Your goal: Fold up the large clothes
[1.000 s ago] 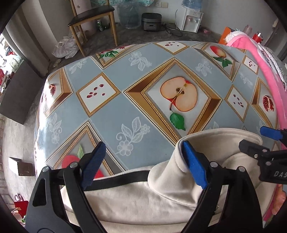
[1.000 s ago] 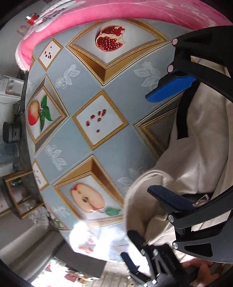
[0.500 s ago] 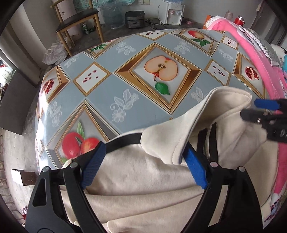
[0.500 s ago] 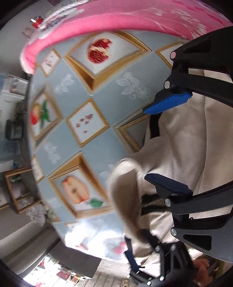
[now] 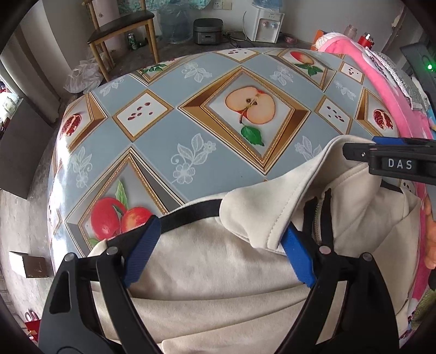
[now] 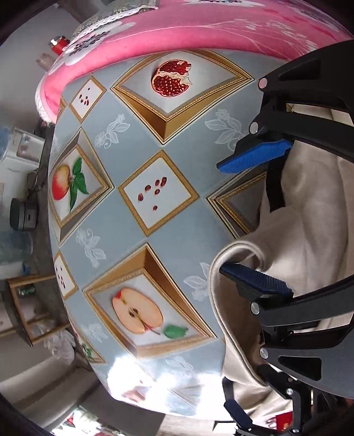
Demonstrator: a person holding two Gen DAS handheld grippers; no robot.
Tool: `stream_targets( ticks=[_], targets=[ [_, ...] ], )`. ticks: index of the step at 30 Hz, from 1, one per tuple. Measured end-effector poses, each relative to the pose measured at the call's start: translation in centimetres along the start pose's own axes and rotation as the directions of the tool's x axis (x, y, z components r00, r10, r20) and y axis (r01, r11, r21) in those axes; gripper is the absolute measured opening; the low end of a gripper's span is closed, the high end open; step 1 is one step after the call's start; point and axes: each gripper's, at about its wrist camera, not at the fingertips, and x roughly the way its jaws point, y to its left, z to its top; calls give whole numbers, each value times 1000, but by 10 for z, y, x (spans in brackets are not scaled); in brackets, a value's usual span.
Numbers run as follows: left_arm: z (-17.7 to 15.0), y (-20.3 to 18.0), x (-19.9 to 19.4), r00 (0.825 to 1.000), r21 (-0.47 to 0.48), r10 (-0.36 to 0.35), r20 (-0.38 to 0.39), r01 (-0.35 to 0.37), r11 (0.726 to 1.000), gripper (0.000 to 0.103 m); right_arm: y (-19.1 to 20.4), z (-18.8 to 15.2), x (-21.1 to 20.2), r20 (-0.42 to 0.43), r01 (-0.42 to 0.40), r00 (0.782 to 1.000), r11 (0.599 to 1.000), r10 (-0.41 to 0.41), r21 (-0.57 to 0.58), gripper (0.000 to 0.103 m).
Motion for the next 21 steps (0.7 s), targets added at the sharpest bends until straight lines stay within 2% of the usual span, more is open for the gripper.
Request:
stream_targets(
  ticks=[4,7,13,16,21],
  targets=[
    [4,0,3,1000,-8,5,1,-5,1000,83,1,2,6,-1,22,1000,1000,-22,-5,68],
    [5,1,2,1000,-5,13,7,-13,1000,83,6,1,5,-11,53,999,997,-54,-50,68],
    [1,5,-4,1000,-10,10,17,-10,1000,83,2,-16,-17,-23,-4,1000,998,2,-70,66],
    [-3,5,-9,1000,4,10,19,-10,1000,83,-4,-30,-26,-25,-60,998,996,58,-65,57],
    [-10,0,-16,999,62,34,26,-36,997,83,-11,-55,-34,-21,-141,990,988,140,-65,24]
  ],
)
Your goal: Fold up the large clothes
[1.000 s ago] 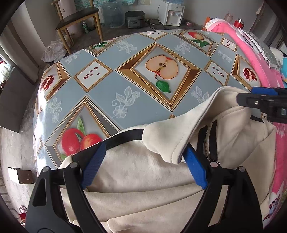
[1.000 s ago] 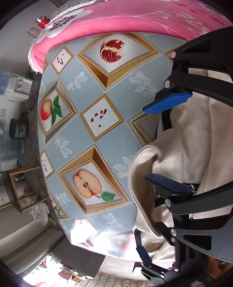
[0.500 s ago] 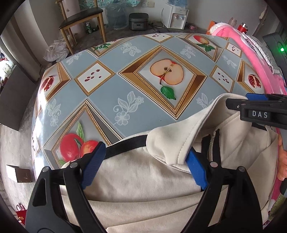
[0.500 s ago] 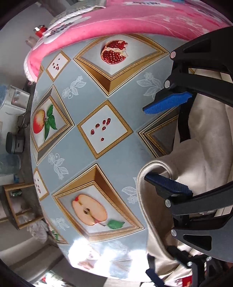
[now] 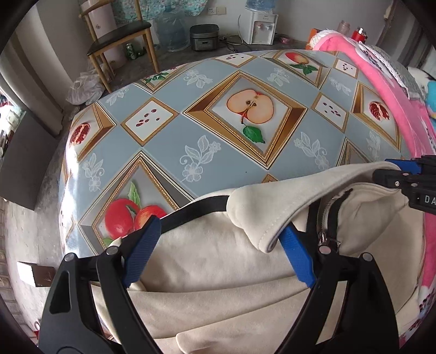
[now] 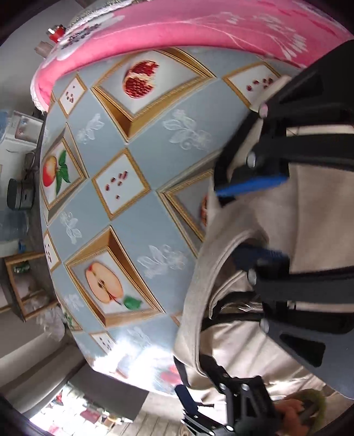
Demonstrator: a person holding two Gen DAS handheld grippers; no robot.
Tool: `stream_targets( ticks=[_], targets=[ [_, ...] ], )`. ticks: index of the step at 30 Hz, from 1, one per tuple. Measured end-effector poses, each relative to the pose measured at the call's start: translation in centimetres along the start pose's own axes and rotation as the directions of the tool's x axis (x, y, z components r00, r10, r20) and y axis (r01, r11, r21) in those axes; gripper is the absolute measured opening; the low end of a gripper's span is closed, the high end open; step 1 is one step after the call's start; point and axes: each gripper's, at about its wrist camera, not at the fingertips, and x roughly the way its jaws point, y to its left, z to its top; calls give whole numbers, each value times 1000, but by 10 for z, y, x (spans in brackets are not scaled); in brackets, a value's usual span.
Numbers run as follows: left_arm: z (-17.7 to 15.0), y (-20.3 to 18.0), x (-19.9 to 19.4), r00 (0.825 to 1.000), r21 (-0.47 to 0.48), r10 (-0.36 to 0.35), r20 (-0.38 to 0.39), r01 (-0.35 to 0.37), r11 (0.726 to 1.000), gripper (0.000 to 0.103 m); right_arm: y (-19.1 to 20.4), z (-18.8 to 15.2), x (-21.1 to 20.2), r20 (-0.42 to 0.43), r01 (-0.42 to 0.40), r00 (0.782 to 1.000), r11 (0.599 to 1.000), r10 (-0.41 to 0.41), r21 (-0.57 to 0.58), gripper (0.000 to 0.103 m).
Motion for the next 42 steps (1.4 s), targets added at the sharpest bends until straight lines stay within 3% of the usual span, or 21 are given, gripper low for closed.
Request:
stream_targets(
  ticks=[5,12,16,19,23,26,29,31,33,35,37,39,42],
  targets=[
    [-12,-2,-5,1000,33,8,-7,-8,999,83,4,-21,-13,45,-25,999,999,26,-32,13],
    [-38,2,-28,1000,69,-27,9,26,997,83,8,-57,-43,114,-76,990,995,84,-71,12],
    [-55,8,-56,994,79,-93,53,89,993,83,11,-75,-45,136,-75,987,992,89,-103,12],
    [-63,20,-81,979,55,-165,116,160,986,83,15,-87,-37,150,-62,985,990,81,-130,12],
    [-57,30,-98,962,7,-197,192,199,980,83,18,-96,-26,160,-43,985,990,65,-137,12],
    [-47,30,-91,954,-43,-233,189,245,969,81,18,-102,-18,150,-42,987,990,62,-131,12],
    [-37,22,-78,951,-71,-260,166,275,959,69,19,-110,-15,155,-29,987,990,51,-139,12],
    [-32,10,-63,958,-60,-254,133,264,963,67,20,-116,-15,159,-23,986,989,47,-149,12],
    [-30,-3,-37,982,-44,-185,33,187,981,67,20,-121,-14,166,-13,985,987,39,-160,12],
    [-33,-9,-15,989,-35,-141,-35,139,990,68,18,-123,-18,181,-26,982,986,56,-166,12],
    [-39,-10,-6,989,-36,-139,-44,138,990,69,13,-122,-28,185,-75,977,986,102,-148,15],
    [-45,-9,-7,991,-24,-132,-28,131,991,69,12,-123,-46,212,-93,969,985,123,-148,26],
    [-51,-9,-5,996,15,-88,-28,88,996,69,14,-127,-85,303,-126,936,976,177,-180,36]
  ],
)
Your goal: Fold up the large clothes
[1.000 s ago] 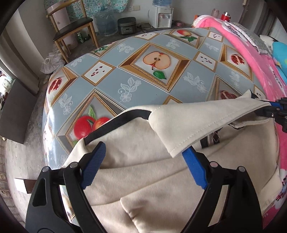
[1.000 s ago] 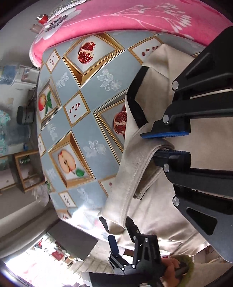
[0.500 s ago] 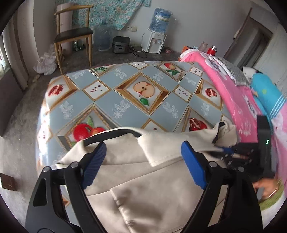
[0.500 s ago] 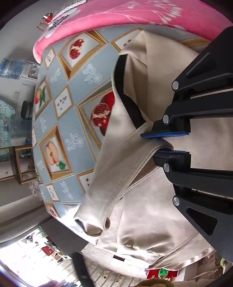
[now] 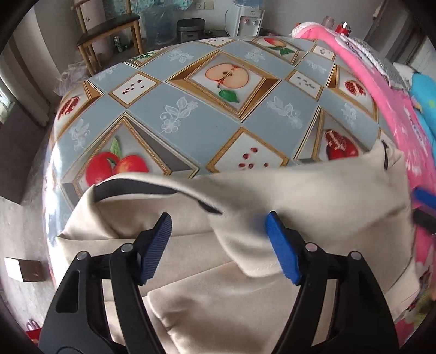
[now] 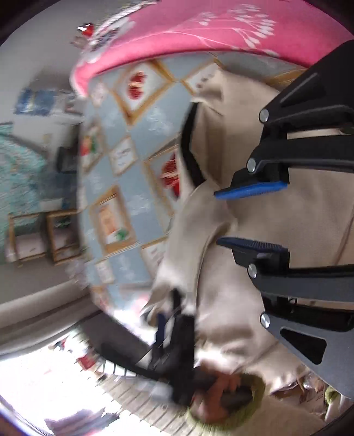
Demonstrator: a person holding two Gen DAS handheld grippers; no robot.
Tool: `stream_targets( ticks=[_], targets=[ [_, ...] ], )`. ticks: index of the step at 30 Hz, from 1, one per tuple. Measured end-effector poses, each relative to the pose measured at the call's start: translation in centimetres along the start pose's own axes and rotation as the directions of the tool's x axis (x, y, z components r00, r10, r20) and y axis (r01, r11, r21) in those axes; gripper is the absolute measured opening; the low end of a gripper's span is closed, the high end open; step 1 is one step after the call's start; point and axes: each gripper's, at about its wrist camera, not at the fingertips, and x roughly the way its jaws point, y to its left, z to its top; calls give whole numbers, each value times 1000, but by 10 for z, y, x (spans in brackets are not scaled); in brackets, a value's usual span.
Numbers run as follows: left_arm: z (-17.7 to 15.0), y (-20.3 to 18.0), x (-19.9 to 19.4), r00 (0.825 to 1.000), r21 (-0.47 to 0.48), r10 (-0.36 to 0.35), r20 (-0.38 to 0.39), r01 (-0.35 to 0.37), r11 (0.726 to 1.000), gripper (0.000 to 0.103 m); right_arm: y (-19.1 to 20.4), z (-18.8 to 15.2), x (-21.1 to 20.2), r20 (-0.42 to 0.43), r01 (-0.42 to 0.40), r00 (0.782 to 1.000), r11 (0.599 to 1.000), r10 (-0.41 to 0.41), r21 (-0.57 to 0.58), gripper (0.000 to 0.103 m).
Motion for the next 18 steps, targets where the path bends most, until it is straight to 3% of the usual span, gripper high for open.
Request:
stream_targets(
  ticks=[4,12,18],
  targets=[
    [-9,7,4,1000,23,-10,-1,10,1000,69,10,21,-10,79,-107,991,994,105,27,39],
    [-14,8,7,1000,32,-12,10,11,999,69,47,60,71,1,-130,992,991,130,33,38],
    [-16,12,7,999,26,-26,23,25,999,69,53,40,114,-122,-106,987,994,109,26,38]
  ],
)
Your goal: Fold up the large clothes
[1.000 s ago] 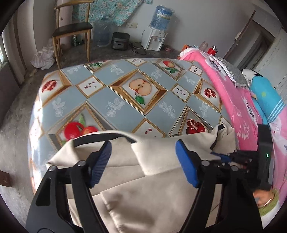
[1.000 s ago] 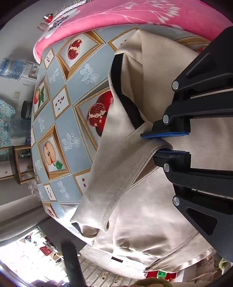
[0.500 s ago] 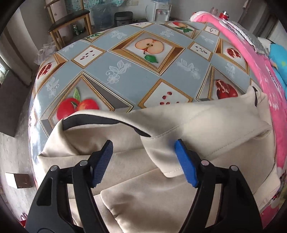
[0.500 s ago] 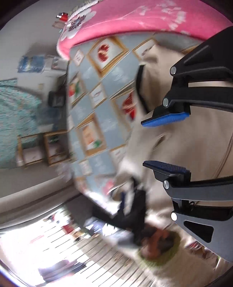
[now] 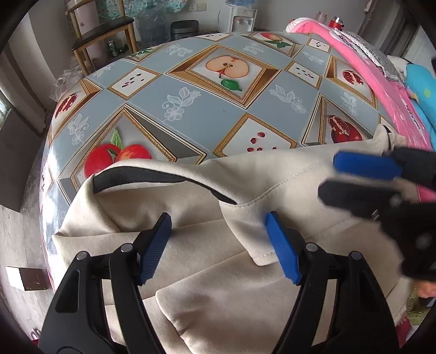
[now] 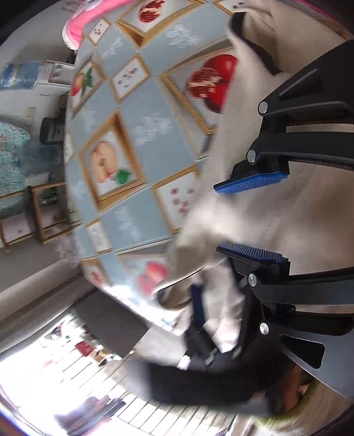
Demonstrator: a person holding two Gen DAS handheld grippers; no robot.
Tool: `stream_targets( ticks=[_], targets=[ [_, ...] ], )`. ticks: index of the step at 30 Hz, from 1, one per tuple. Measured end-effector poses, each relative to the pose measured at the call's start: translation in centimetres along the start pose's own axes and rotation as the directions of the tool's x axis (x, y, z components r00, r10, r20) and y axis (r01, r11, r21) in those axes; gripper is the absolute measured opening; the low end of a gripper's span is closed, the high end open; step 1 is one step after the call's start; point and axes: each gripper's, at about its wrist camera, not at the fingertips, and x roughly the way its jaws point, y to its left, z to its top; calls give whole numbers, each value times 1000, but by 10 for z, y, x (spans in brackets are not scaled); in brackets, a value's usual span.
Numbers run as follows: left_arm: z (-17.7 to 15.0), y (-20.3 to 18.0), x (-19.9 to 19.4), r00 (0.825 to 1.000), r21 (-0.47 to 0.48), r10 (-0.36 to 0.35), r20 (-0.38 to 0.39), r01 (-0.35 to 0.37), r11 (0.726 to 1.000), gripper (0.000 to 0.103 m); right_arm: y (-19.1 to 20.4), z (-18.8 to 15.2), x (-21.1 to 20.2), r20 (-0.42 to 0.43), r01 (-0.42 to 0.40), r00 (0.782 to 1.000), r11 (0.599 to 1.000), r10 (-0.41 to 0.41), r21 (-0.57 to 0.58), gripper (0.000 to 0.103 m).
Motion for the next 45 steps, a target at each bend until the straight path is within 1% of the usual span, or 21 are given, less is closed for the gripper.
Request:
stream_targets(
  ticks=[4,8,10,15,18,20,22,24,25,26,30,32,34,35,36,37,38,39,41,43,45],
  targets=[
    [0,4,-9,999,-9,-17,33,17,1000,69,2,-18,5,-5,6,1000,1000,-6,-24,38],
    [5,1,-27,995,-8,-30,94,31,999,69,0,-29,7,18,1,1000,1000,-1,-17,38],
    [8,-4,-27,996,1,-27,81,27,1000,69,0,-30,6,24,-4,1000,1000,4,-11,38],
    [8,-10,-5,1000,-11,10,2,-10,1000,69,-3,-34,3,35,-13,999,1000,13,3,38],
    [3,-7,1,1000,-33,9,0,-9,999,69,-5,-34,-2,25,-21,999,1000,20,21,37],
    [2,-8,3,1000,-29,20,3,-20,999,69,-6,-32,-12,32,-26,999,999,25,37,37],
    [0,-10,3,999,-22,34,10,-34,999,69,-7,-30,-29,70,-22,997,999,19,39,37],
    [0,-10,4,999,-25,37,13,-37,999,69,-10,-27,-45,116,19,993,999,-23,39,38],
    [1,-10,4,999,-28,38,12,-38,999,69,-12,-27,-48,124,25,992,999,-30,46,39],
    [1,-10,5,999,-31,38,11,-38,999,69,-17,-28,-47,121,33,992,998,-40,61,39],
    [1,-10,4,999,-36,40,15,-40,999,69,-34,-40,-15,18,92,995,991,-94,95,39],
    [0,-10,4,999,-33,41,19,-40,999,70,-35,-45,-15,26,95,995,991,-98,92,39],
    [0,-10,4,999,-33,38,22,-37,999,70,-32,-41,-22,19,93,995,989,-96,111,40],
    [0,-9,4,999,-33,35,23,-34,999,69,-29,-37,-29,33,81,996,990,-86,111,44],
    [0,-9,4,999,-35,32,23,-31,999,69,-26,-35,-33,48,76,996,992,-82,105,51],
    [-1,-8,4,999,-36,30,23,-29,999,69,-19,-29,-41,77,71,994,993,-78,89,55],
    [0,-8,4,999,-35,28,23,-27,999,69,-14,-26,-45,97,66,993,995,-73,74,62],
    [0,-8,4,999,-35,25,23,-24,999,69,-7,-22,-48,115,61,991,997,-67,53,64],
    [0,-7,5,999,-36,21,24,-20,999,69,0,-18,-42,117,87,989,996,-90,33,64],
    [0,-7,5,999,-35,20,25,-19,999,69,-1,-19,-24,88,109,990,994,-112,29,64],
    [0,-7,5,999,-34,14,30,-13,999,69,-7,-26,-2,49,161,986,987,-162,25,64]
  ],
)
